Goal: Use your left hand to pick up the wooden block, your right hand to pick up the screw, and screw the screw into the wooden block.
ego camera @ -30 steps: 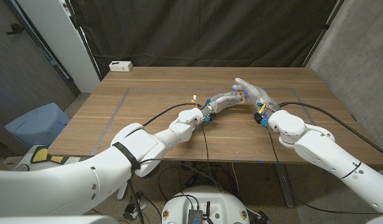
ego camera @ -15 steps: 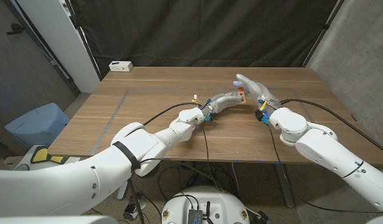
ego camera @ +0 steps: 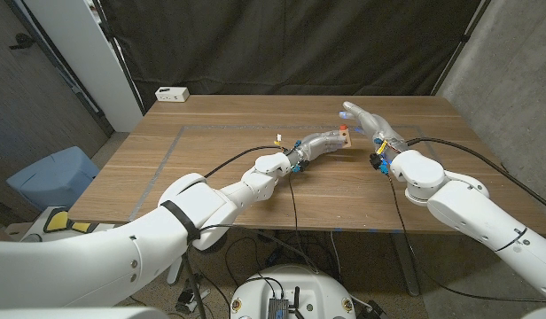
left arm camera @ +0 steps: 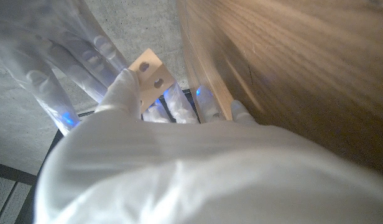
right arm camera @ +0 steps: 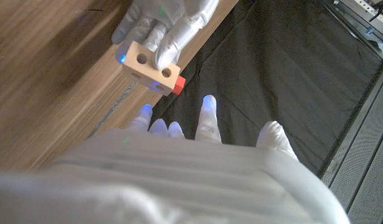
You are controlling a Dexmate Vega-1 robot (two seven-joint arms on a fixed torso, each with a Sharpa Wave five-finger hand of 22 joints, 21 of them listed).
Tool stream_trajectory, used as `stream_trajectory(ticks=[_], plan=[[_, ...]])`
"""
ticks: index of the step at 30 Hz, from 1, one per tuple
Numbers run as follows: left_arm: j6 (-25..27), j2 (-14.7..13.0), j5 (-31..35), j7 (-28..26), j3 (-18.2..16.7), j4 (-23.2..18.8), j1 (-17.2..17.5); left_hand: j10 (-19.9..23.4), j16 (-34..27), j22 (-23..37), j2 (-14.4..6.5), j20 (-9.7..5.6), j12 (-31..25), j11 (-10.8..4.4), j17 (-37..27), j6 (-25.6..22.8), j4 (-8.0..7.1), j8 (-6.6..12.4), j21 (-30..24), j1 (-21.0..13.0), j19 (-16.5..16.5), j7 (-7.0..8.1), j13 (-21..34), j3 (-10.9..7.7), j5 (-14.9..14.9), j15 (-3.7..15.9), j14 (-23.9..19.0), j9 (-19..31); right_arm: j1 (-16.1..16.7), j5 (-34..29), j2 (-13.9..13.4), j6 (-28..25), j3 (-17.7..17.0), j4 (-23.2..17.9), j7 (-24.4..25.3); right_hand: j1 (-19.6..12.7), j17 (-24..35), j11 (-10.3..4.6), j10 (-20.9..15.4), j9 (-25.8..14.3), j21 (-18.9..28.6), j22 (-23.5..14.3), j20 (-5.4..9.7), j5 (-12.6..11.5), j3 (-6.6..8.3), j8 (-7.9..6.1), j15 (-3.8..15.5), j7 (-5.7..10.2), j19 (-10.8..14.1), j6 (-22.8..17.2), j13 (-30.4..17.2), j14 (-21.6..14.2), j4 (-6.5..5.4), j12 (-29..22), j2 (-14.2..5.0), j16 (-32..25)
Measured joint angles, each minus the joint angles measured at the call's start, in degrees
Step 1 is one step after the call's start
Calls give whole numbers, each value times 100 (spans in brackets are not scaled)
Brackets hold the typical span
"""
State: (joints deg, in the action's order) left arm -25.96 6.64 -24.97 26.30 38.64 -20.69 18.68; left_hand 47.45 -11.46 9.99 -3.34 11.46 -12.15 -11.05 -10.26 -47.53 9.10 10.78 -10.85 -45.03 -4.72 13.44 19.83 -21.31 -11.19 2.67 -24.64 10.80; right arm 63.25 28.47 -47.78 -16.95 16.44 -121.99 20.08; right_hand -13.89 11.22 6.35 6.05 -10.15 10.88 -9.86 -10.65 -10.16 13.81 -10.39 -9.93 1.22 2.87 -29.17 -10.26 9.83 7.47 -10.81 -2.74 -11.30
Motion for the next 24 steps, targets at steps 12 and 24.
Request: stream_trajectory(ticks=[12,24], plan=[[24,-6,5,-2,16,0,-17,0,0,0,0,0,0,0,0,0,0,0,0,0,0,0,0,0,7,0,0,2,0,141,-5,-32,-66,177,-50,0,0,4,4,0,0,0,0,0,-22,0,0,14,0,56,0,0,22,0,0,0],[149,-4,27,-68,35,0,-54,17,0,1,0,0,0,-16,1,0,0,0,0,0,0,0,-2,0,-8,0,0,1,-105,243,24,-34,-35,452,-139,24,0,31,31,0,-1,-1,0,0,-22,24,0,12,0,95,0,0,22,0,24,0]])
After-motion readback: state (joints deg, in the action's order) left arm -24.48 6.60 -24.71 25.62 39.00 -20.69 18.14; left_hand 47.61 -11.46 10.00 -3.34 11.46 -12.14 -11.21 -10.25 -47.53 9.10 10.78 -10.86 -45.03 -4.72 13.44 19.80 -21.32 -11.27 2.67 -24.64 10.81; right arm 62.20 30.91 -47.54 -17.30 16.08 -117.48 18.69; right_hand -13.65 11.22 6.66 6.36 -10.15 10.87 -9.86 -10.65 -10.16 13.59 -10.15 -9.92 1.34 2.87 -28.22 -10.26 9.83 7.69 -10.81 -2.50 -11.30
